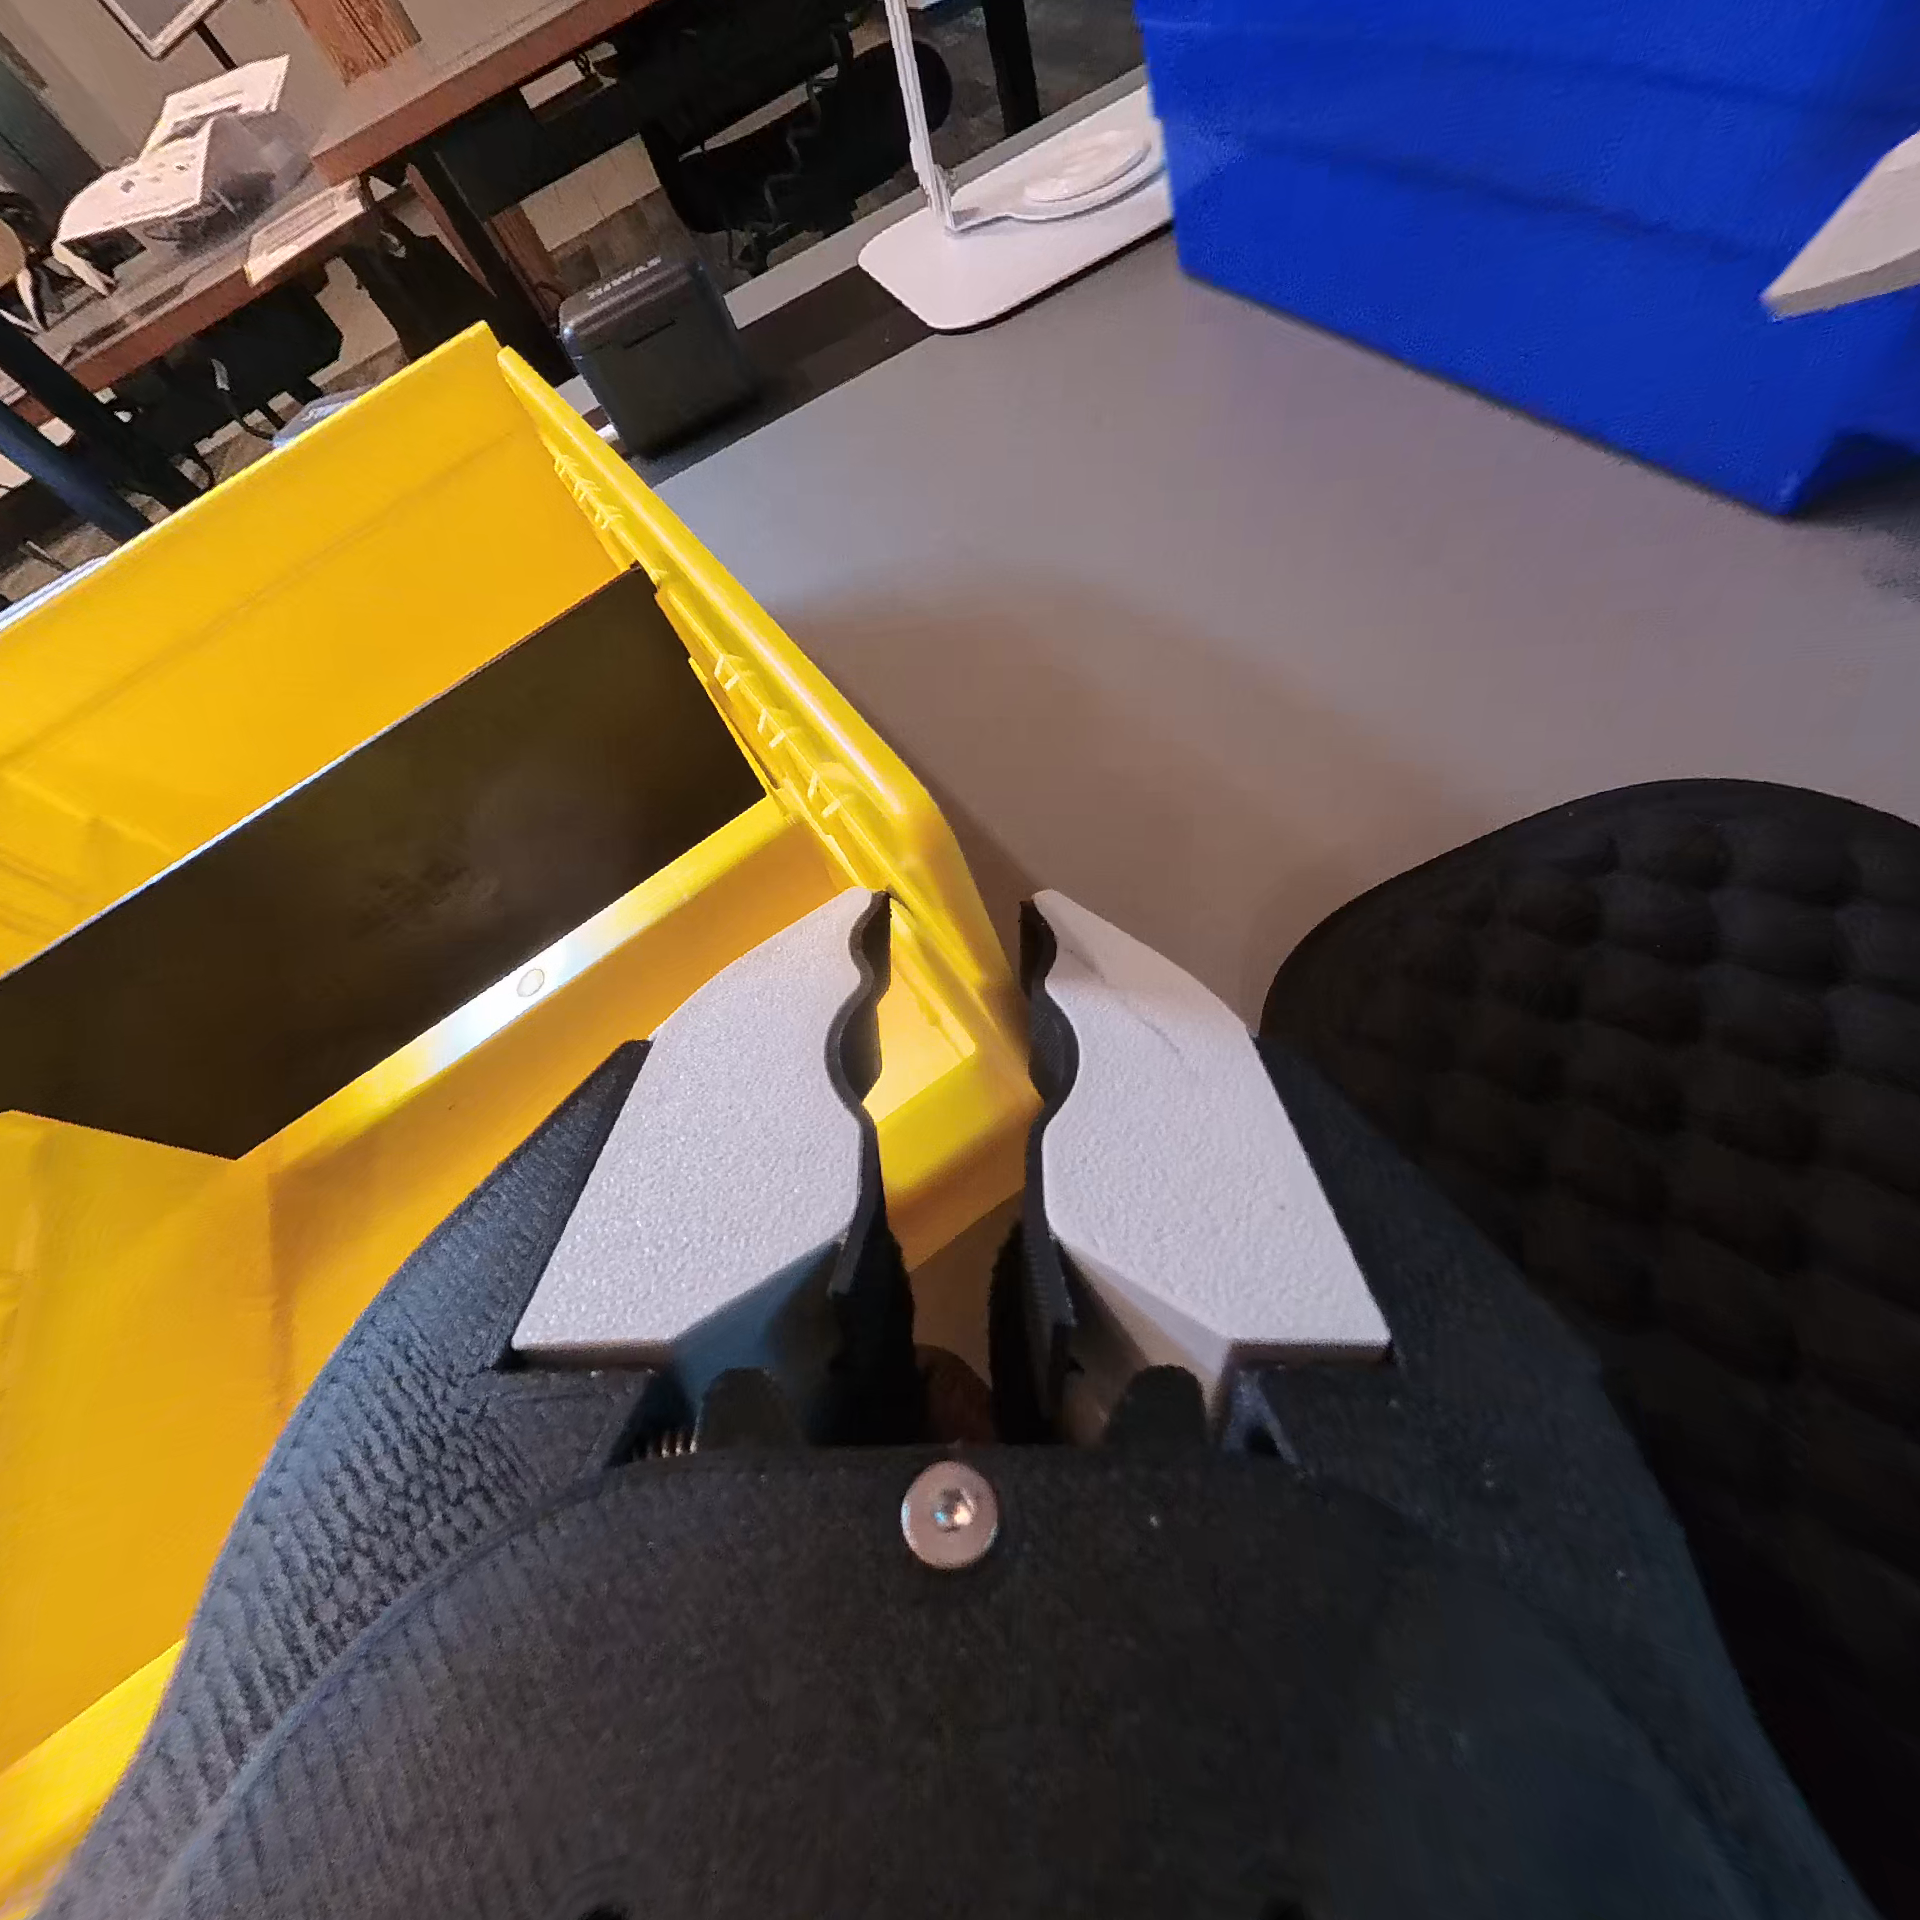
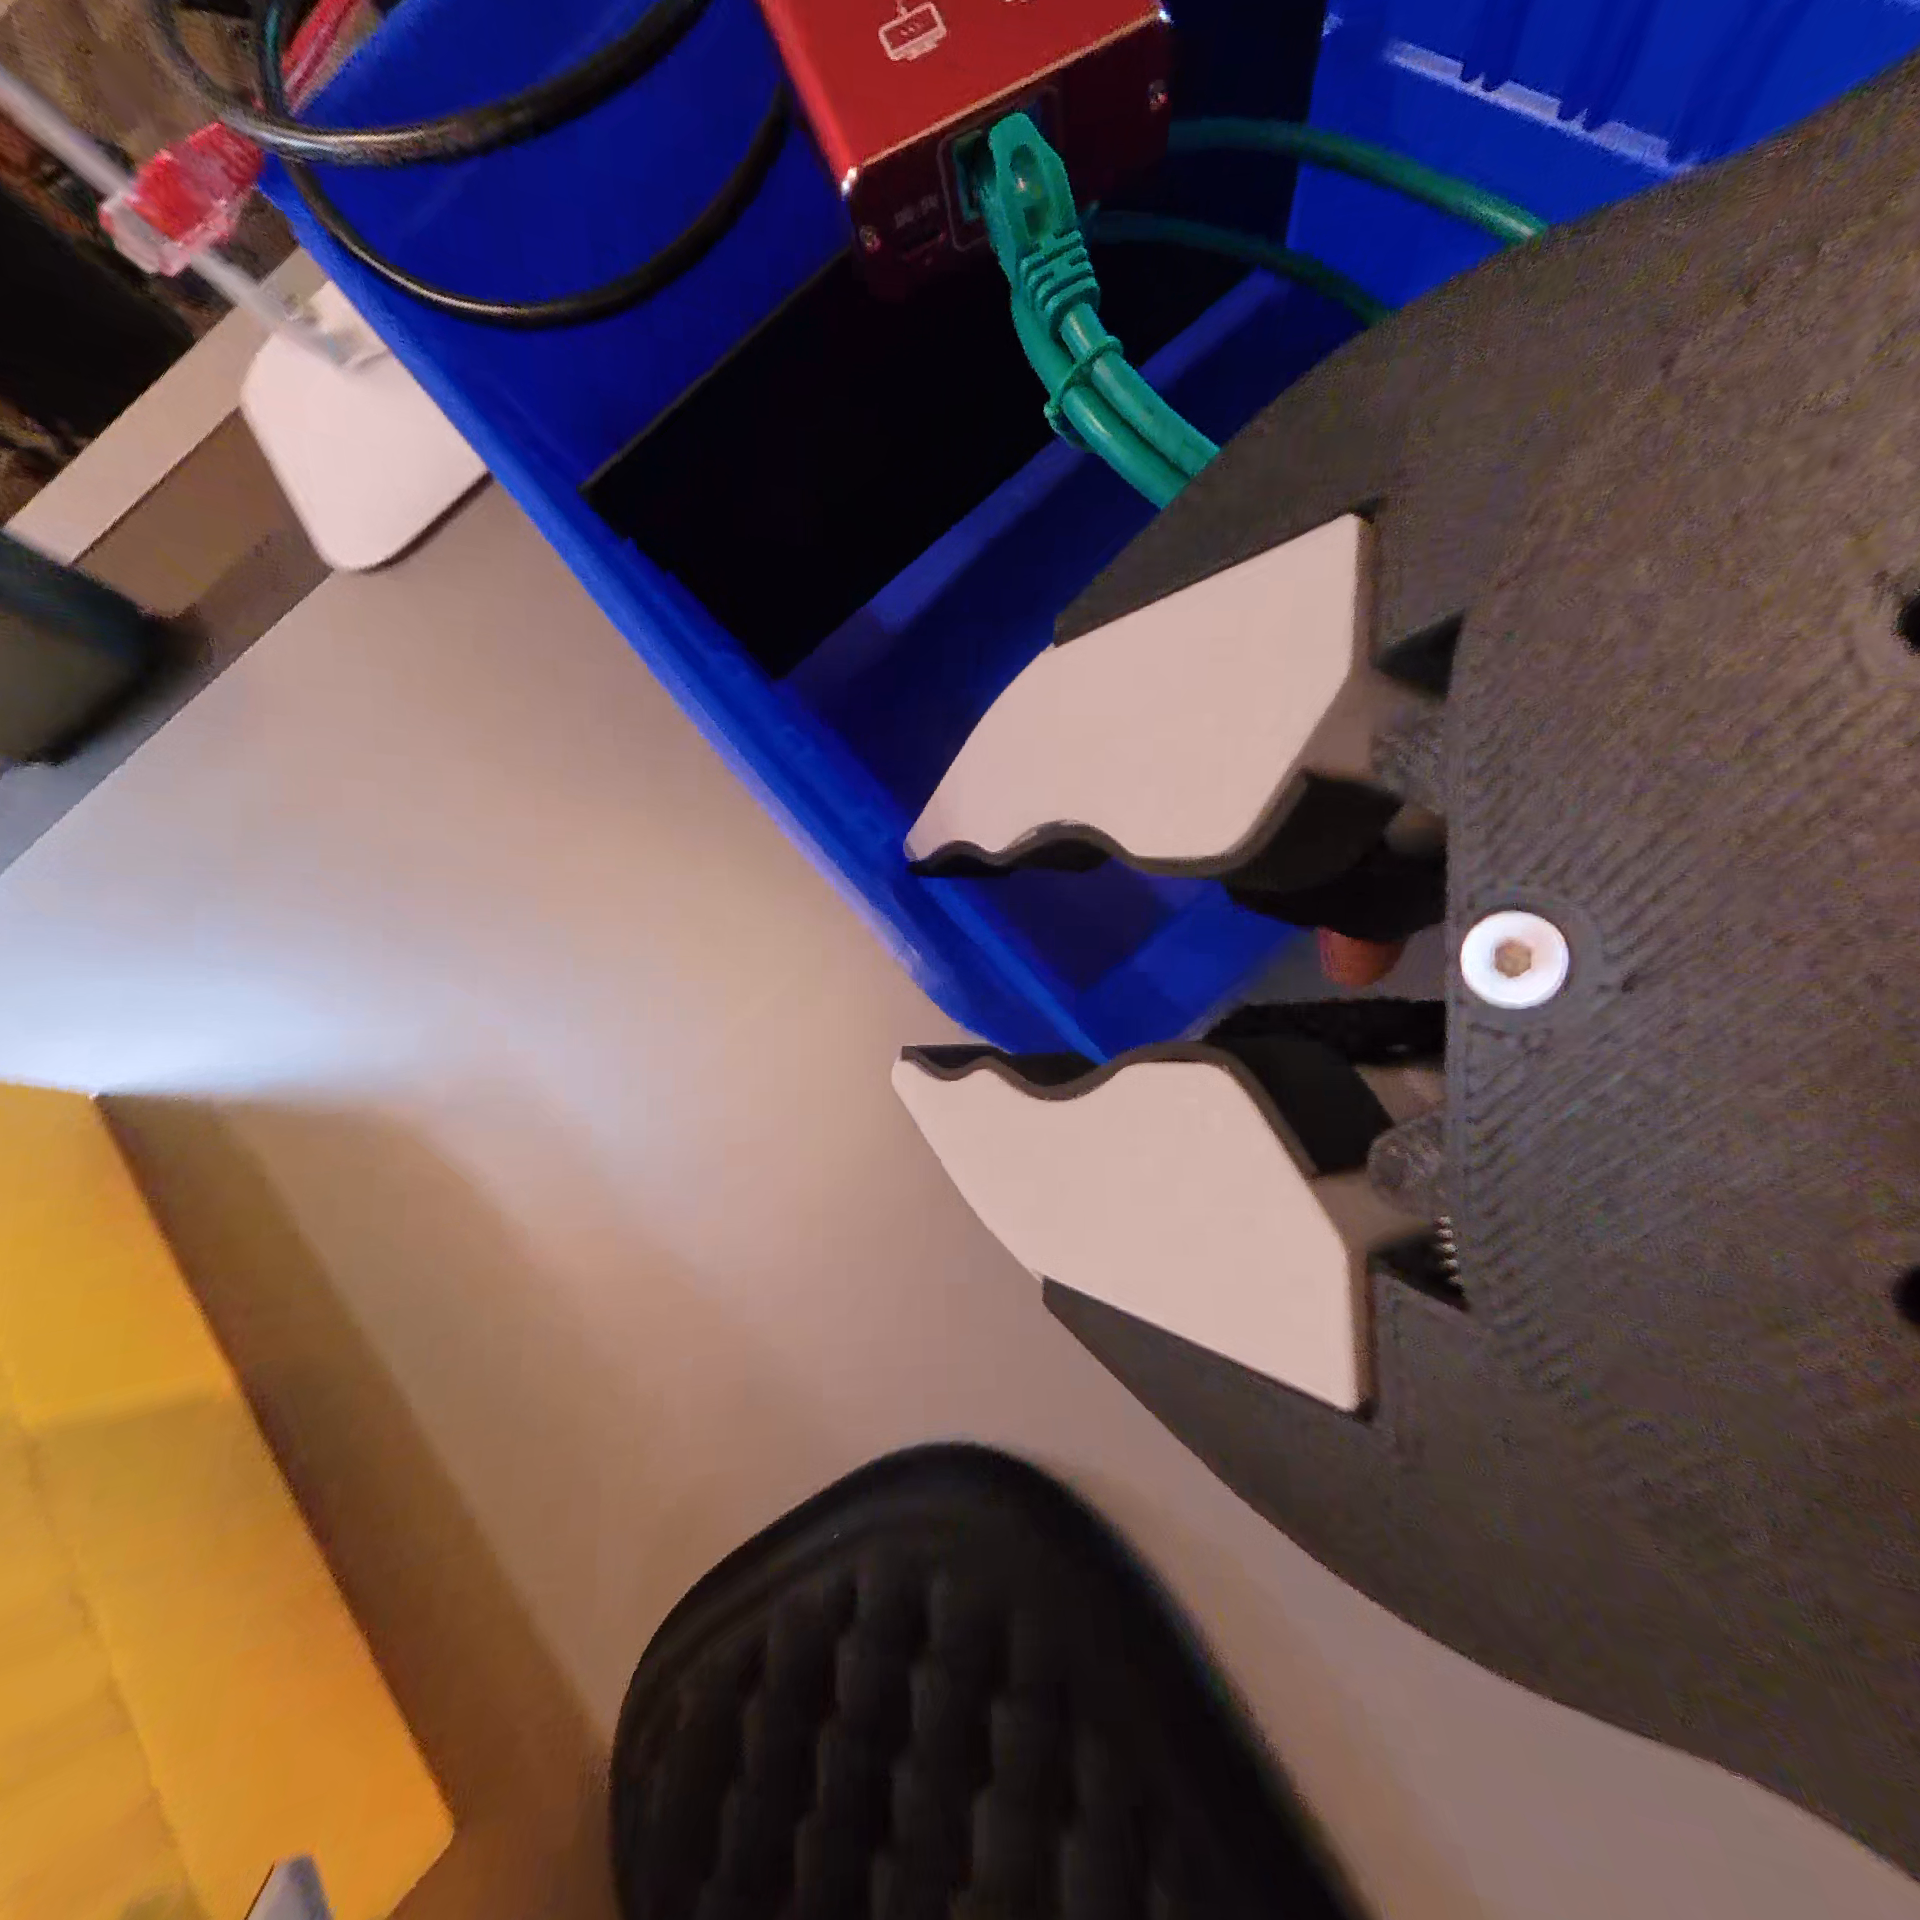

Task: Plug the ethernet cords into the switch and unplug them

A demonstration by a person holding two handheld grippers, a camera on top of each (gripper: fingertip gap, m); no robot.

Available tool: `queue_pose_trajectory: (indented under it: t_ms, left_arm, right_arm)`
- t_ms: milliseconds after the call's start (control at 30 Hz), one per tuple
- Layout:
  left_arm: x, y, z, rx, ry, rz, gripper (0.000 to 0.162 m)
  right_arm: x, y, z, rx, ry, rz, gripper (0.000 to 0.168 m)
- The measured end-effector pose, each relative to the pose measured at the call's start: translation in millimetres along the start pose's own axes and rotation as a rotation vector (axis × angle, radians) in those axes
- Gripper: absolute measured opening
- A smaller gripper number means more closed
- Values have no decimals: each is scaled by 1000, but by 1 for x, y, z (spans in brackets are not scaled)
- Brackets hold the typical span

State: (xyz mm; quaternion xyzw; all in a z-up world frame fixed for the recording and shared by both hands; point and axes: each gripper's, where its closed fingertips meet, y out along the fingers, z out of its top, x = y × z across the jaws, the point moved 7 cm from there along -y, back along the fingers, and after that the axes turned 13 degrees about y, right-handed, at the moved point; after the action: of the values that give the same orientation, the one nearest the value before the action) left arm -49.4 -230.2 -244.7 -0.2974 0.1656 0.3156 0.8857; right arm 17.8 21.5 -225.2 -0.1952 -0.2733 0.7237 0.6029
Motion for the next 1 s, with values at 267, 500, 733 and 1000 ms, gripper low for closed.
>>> queue_pose_trajectory:
  t_ms: [267, 500, 733, 1000]
  left_arm:
    - [1, 4, 2, 20, -17, -1, 25]
    - [0, 5, 3, 26, -34, -10, 25]
    - [0, 8, 4, 28, -38, -14, 26]
    - [-4, 0, 5, 77, -57, -45, 37]
  right_arm:
    - [-53, 31, 27, 46, -98, 106, 31]
    - [-82, 48, 41, 82, -157, 182, 32]
    - [-100, 59, 51, 89, -213, 210, 32]
    - [-108, 59, 51, 101, -256, 197, 32]
